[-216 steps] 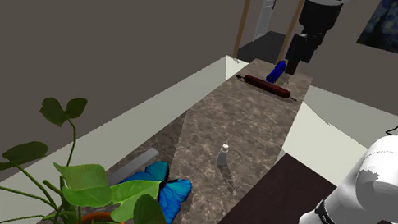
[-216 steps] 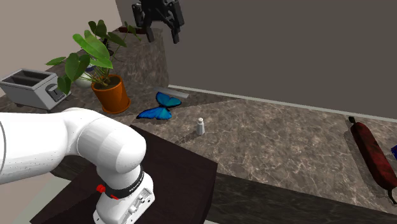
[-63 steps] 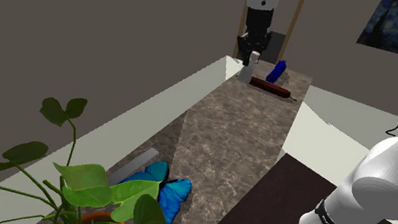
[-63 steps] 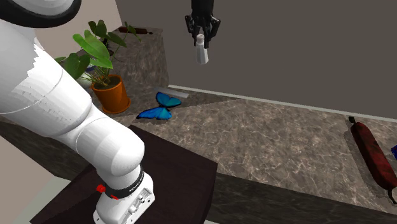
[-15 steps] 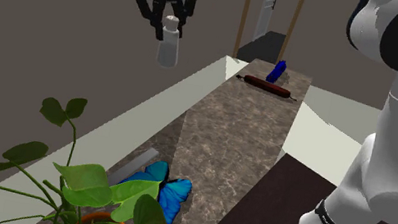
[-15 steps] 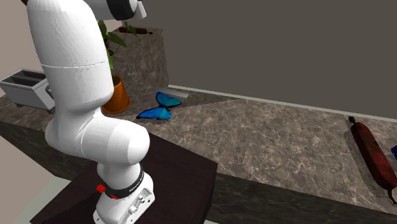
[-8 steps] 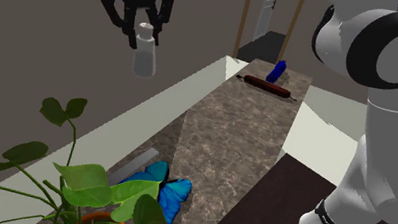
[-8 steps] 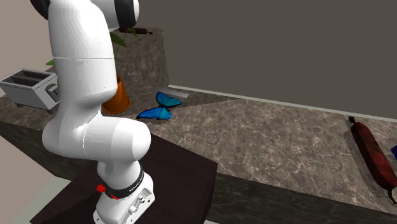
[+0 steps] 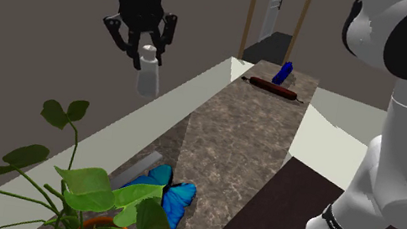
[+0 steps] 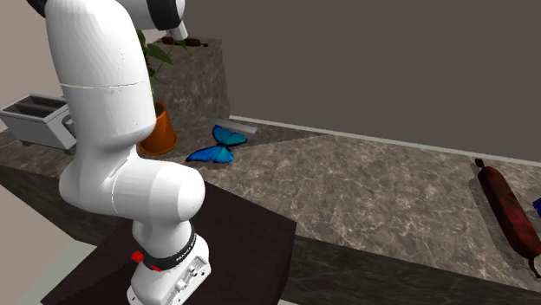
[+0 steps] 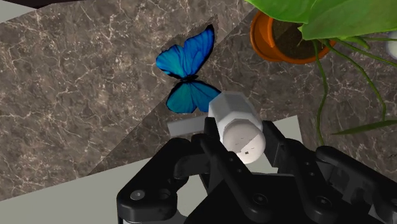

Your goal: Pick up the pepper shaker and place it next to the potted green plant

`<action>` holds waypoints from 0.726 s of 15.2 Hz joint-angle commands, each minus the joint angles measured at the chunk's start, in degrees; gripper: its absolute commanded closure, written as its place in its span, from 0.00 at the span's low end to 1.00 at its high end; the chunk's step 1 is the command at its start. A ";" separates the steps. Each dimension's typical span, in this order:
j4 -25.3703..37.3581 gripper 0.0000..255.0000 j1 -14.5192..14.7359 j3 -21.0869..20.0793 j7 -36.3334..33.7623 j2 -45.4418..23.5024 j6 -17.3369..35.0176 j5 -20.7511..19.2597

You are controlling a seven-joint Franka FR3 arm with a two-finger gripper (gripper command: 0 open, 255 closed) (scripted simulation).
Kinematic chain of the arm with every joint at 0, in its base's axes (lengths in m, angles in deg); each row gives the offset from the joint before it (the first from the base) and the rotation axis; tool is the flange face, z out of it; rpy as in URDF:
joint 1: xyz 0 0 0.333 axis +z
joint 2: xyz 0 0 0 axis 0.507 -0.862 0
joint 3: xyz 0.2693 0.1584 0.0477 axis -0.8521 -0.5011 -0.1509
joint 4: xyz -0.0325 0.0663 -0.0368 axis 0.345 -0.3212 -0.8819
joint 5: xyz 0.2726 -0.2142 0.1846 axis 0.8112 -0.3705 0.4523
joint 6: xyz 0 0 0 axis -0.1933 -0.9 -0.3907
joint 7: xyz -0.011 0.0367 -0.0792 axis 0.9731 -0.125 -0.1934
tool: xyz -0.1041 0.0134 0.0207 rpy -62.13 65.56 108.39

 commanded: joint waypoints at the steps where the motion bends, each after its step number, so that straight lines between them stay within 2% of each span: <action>1: -3.16 1.00 -0.40 0.03 0.13 0.99 2.23 0.34; 11: -15.65 1.00 -1.65 0.23 0.70 4.25 11.58 1.39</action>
